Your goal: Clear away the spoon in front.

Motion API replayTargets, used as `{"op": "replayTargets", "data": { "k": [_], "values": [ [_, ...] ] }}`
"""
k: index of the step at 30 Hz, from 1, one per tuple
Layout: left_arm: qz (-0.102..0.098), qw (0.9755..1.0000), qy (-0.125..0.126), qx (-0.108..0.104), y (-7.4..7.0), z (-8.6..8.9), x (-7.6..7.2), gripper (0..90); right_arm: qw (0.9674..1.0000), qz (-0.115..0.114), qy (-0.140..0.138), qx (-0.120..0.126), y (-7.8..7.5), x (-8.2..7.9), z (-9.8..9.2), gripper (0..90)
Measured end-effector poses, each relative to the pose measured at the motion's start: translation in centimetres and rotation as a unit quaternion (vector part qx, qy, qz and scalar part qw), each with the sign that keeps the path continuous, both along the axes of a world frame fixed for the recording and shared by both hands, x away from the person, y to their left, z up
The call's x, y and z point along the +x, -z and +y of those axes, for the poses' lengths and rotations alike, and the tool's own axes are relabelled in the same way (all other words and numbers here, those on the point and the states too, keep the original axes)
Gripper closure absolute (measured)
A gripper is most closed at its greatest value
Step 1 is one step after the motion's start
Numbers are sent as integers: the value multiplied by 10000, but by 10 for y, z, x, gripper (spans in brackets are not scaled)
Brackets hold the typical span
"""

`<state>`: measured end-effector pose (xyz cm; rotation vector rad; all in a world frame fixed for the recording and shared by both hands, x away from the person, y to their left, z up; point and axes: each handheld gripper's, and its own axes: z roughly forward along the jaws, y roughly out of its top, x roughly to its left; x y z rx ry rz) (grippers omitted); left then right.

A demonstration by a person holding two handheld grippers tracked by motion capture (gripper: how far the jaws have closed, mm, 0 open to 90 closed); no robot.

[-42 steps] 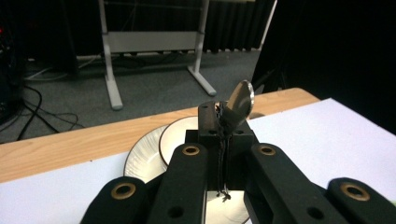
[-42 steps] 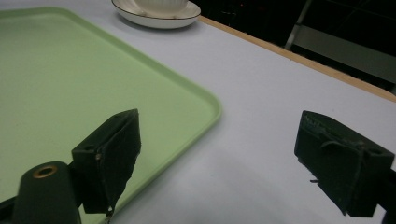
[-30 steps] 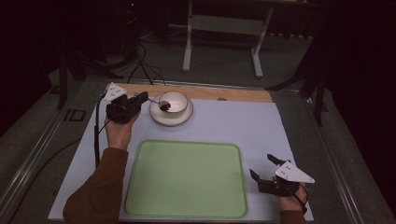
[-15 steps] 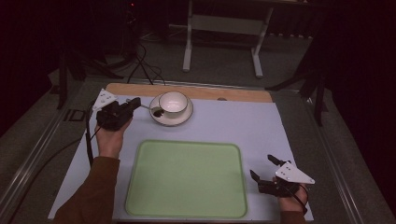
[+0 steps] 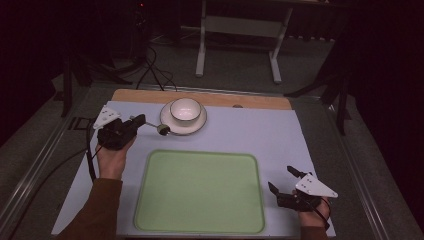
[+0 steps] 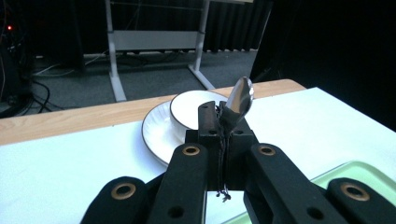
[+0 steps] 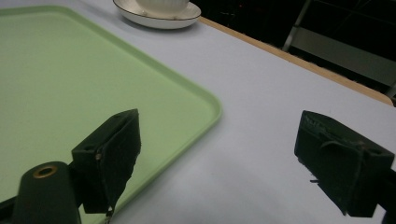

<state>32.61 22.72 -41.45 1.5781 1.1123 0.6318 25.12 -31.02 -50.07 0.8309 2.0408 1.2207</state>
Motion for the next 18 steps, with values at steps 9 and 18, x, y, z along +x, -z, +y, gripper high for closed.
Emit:
{"op": "replayTargets", "data": {
  "k": [9,18],
  "values": [
    [58,10000,-58,41,6,8,-11,884,10000,-1,-13,-2,0,0,1,142],
    [271,9995,-83,103,15,14,-16,882,10000,-9,-18,-17,0,0,1,142]
  ]
}}
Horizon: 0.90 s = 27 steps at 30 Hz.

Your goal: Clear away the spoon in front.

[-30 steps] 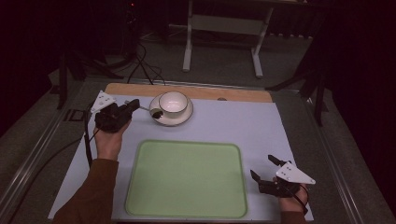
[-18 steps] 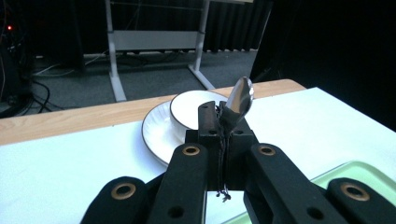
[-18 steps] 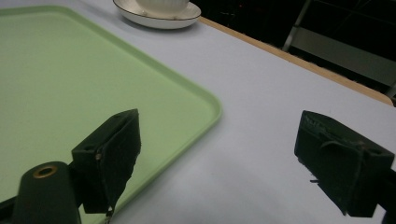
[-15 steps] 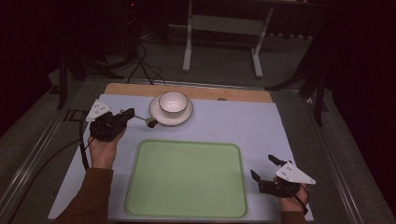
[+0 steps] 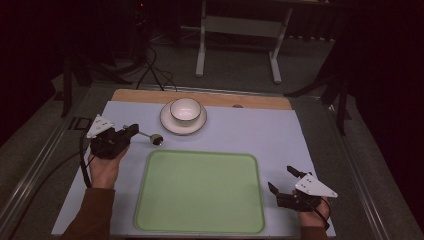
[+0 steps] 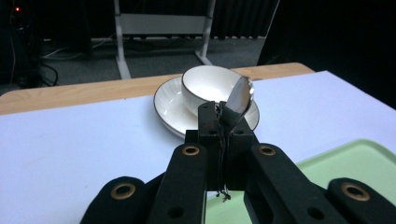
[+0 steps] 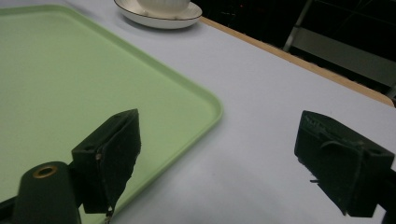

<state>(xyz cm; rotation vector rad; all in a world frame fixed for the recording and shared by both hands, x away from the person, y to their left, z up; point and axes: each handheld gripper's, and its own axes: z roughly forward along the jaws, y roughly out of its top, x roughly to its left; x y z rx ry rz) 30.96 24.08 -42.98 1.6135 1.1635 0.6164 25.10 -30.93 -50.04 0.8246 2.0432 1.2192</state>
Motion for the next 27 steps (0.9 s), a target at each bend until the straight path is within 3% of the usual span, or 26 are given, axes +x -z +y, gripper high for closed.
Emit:
{"op": "replayTargets", "data": {
  "k": [6,8,19,26,27],
  "values": [
    [158,9998,55,114,5,-2,1,882,10000,11,-4,1,0,0,0,142],
    [291,9992,49,256,8,-4,3,882,10000,12,-7,-11,0,0,0,142],
    [620,9965,16,564,18,-11,14,882,10000,22,-19,-13,0,0,1,142],
    [557,9972,-64,494,20,-13,23,878,10000,33,-27,-39,1,1,1,142],
    [465,9980,-105,423,23,-15,28,877,10000,39,-32,-41,1,1,1,142]
  ]
}}
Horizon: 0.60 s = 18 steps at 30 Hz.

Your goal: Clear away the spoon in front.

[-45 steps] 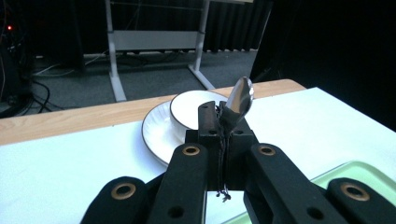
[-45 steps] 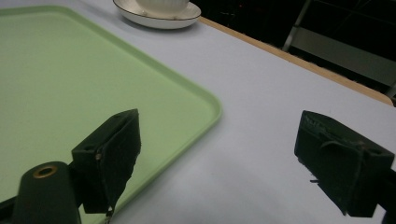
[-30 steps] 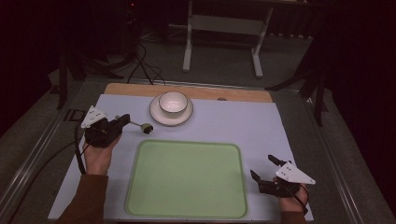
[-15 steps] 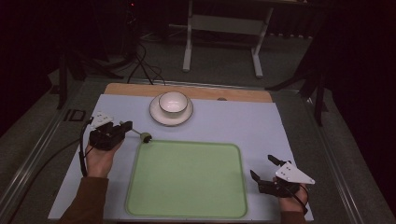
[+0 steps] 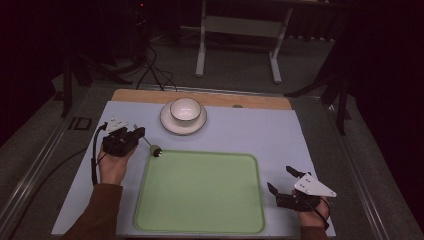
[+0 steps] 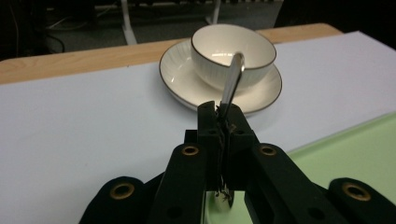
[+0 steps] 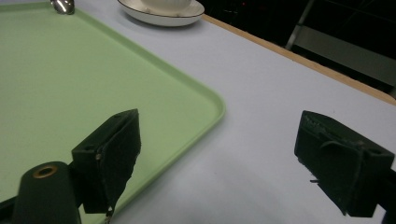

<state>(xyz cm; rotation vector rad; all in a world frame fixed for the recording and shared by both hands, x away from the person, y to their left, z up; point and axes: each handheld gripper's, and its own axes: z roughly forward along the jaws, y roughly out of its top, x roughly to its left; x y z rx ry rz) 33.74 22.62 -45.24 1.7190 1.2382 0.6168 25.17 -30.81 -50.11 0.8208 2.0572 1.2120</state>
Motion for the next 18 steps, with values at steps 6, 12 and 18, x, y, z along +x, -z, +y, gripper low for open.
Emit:
{"op": "replayTargets", "data": {
  "k": [6,12,18],
  "values": [
    [-123,9998,-68,-162,3,-4,15,873,10000,6,-27,-24,0,0,0,142],
    [-212,9996,-58,-176,5,-14,31,877,10000,12,-30,-19,0,1,0,142],
    [-204,9997,-77,-76,8,-26,44,879,10000,14,-32,-15,0,0,0,142]
  ]
}}
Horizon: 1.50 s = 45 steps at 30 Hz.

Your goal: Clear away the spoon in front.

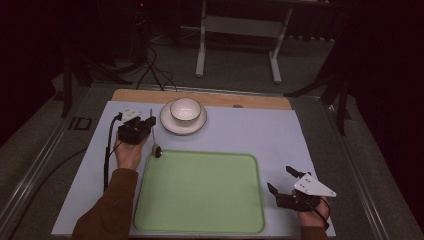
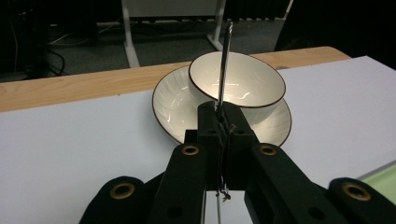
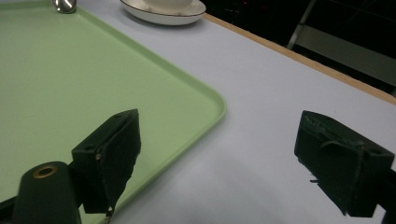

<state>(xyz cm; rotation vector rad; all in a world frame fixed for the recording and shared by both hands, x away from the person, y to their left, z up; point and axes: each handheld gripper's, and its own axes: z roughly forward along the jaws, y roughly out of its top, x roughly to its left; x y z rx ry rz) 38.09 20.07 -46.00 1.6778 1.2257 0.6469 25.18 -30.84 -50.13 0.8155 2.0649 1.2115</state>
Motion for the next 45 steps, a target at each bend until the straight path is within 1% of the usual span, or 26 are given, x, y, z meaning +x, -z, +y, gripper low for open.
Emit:
{"op": "replayTargets", "data": {
  "k": [1,4,9,11,14,18,20,23,27,34,39,45],
  "values": [
    [8,10000,-11,5,1,-1,1,879,10000,-1,1,1,0,0,0,142],
    [44,10000,1,-78,3,-4,3,882,10000,-2,-2,1,0,0,0,142],
    [52,9999,78,-90,1,-3,0,884,10000,-2,-5,4,0,0,-1,142],
    [33,9998,162,-109,-2,-1,-4,884,10000,2,-13,-2,0,0,0,142],
    [50,9997,206,-155,-4,3,-8,884,10000,4,-8,-11,0,0,0,142],
    [73,9996,237,-158,-4,8,-14,884,10000,8,-7,-22,0,0,0,142],
    [75,9994,248,-209,-4,11,-17,884,10000,7,-13,-21,0,0,0,142],
    [103,9994,248,-228,-2,15,-23,884,10000,10,-14,-31,0,0,0,142],
    [144,9988,255,-388,0,22,-32,884,10000,20,-14,-28,0,0,1,142],
    [143,9981,355,-492,-3,26,-46,884,10000,27,-17,-46,0,0,1,142],
    [169,9980,402,-466,-4,26,-50,884,10000,30,-19,-55,1,1,1,142],
    [236,9971,500,-521,-2,23,-57,883,10000,31,-14,-47,0,0,1,142]
  ]
}}
